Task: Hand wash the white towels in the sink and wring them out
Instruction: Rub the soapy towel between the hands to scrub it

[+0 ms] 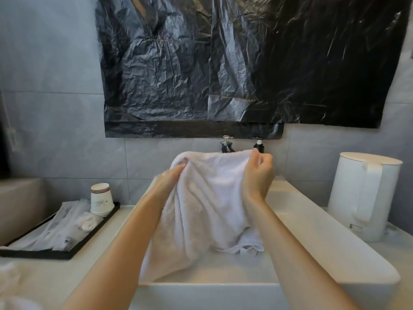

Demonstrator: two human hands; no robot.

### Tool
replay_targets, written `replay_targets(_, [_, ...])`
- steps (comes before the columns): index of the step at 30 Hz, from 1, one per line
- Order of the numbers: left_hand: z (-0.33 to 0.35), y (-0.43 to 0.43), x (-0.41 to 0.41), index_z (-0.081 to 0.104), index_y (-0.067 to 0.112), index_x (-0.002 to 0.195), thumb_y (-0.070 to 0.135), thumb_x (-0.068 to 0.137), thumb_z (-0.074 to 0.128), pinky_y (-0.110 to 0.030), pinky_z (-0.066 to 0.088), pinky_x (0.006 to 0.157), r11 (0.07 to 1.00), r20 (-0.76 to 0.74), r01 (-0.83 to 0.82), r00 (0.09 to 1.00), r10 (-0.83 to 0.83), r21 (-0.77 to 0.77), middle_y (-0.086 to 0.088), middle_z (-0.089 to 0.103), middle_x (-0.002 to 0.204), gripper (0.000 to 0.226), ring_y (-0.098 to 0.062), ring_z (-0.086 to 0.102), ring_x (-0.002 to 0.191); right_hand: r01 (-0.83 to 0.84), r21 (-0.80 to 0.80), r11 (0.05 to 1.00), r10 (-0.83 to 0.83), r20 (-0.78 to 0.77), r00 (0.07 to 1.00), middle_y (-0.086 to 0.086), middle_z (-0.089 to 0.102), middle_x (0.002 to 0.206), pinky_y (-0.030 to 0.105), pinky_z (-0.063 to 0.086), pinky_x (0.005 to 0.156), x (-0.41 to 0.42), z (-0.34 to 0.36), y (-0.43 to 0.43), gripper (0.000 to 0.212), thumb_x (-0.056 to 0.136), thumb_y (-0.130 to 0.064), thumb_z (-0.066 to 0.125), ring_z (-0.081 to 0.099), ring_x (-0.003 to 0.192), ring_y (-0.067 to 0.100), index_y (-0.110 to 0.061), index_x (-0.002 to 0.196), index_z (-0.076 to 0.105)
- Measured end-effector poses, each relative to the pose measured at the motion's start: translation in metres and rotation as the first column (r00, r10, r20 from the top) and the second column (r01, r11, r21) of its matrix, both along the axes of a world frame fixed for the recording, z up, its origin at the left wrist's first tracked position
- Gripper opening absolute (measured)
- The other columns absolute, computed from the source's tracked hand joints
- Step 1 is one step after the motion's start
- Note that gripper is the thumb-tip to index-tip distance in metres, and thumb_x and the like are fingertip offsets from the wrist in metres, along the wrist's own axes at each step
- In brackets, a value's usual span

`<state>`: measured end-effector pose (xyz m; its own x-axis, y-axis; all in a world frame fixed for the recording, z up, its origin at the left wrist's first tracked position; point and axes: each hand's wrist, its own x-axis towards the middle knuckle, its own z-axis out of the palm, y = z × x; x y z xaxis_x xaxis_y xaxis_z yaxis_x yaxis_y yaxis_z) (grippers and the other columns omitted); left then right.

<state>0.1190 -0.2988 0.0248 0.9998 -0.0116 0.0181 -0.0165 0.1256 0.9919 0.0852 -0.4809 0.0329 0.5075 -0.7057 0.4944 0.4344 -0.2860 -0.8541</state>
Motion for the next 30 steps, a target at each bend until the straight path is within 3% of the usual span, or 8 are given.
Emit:
replay_targets(3, [0.000,-0.008,-0.005,0.059,0.007,0.116,0.044,0.087,0.062,-0.036,0.049,0.094,0.982,0.020,-0.183,0.983,0.182,0.044,-0.012,0.063,0.110,0.048,-0.029,0.061,0.104,-0.263,-0.319,0.910,0.253,-0.075,0.965,-0.007,0.051,0.068,0.030,0.035,0.062,-0.015,-0.011,0.038,0.028,0.099,-0.033,0.048,0.048,0.068,0.015,-0.013,0.079,0.051])
replay_targets(4, [-0.001,-0.011,-0.007,0.062,0.010,0.101,0.034,0.093,0.056,-0.030,0.049,0.085,0.977,0.081,-0.196,0.979,0.189,0.085,-0.010,0.063,0.096,0.026,-0.026,0.060,0.095,-0.356,-0.412,0.839,0.327,-0.140,0.934,-0.007,0.051,0.065,0.026,0.035,0.058,-0.019,-0.019,0.052,0.029,0.098,-0.035,0.048,0.047,0.064,0.013,-0.014,0.078,0.051])
replay_targets(6, [-0.004,-0.018,-0.013,0.051,0.016,0.070,0.019,0.096,0.048,-0.025,0.042,0.066,0.965,0.184,-0.207,0.967,0.176,0.162,-0.004,0.053,0.070,0.026,-0.023,0.051,0.078,-0.438,-0.536,0.722,0.388,-0.211,0.897,-0.008,0.046,0.060,0.020,0.032,0.055,-0.023,-0.033,0.073,0.030,0.099,-0.035,0.046,0.043,0.060,0.010,-0.019,0.074,0.046])
replay_targets(12, [-0.015,-0.044,-0.015,0.063,0.021,0.095,0.020,0.096,0.044,-0.021,0.043,0.062,0.977,0.272,-0.116,0.960,0.064,0.181,0.004,0.064,0.083,0.020,-0.011,0.058,0.077,-0.324,-0.337,0.884,0.221,-0.308,0.925,0.004,0.054,0.075,0.033,0.033,0.066,-0.004,-0.023,0.064,0.039,0.102,-0.040,0.035,0.055,0.084,0.031,-0.018,0.070,0.042])
replay_targets(18, [-0.017,-0.031,-0.009,0.050,0.018,0.074,0.008,0.089,0.043,-0.014,0.035,0.041,0.965,0.263,-0.182,0.956,0.128,0.192,0.007,0.053,0.055,0.020,-0.011,0.048,0.056,-0.318,-0.647,0.693,0.141,-0.311,0.940,0.016,0.065,0.091,0.039,0.037,0.065,-0.014,-0.039,0.078,0.035,0.104,-0.041,0.027,0.058,0.087,0.036,-0.015,0.091,0.047])
replay_targets(23, [-0.016,-0.046,-0.021,0.065,0.023,0.073,0.026,0.093,0.053,-0.018,0.044,0.059,0.990,0.201,-0.062,0.979,0.036,0.126,0.008,0.065,0.069,0.023,-0.007,0.060,0.068,-0.250,-0.480,0.841,0.055,-0.383,0.922,0.009,0.061,0.091,0.035,0.036,0.068,0.001,-0.027,0.060,0.039,0.104,-0.040,0.024,0.052,0.083,0.026,-0.013,0.092,0.050])
replay_targets(26, [-0.015,-0.043,-0.021,0.062,0.017,0.072,0.028,0.087,0.059,-0.022,0.044,0.054,0.994,0.145,-0.083,0.987,0.072,0.075,0.001,0.062,0.067,0.019,-0.012,0.058,0.062,-0.344,-0.481,0.806,0.192,-0.337,0.922,0.001,0.051,0.072,0.036,0.039,0.064,-0.011,-0.034,0.063,0.038,0.104,-0.040,0.027,0.053,0.077,0.026,-0.019,0.076,0.041])
replay_targets(30, [-0.012,-0.039,-0.018,0.056,0.009,0.095,0.042,0.090,0.062,-0.016,0.045,0.048,0.994,0.162,-0.107,0.981,0.106,-0.002,-0.002,0.059,0.080,0.034,-0.008,0.058,0.063,-0.367,-0.238,0.899,0.283,-0.324,0.903,0.006,0.061,0.090,0.039,0.044,0.081,-0.002,-0.018,0.060,0.043,0.102,-0.041,0.027,0.056,0.090,0.025,-0.013,0.090,0.058])
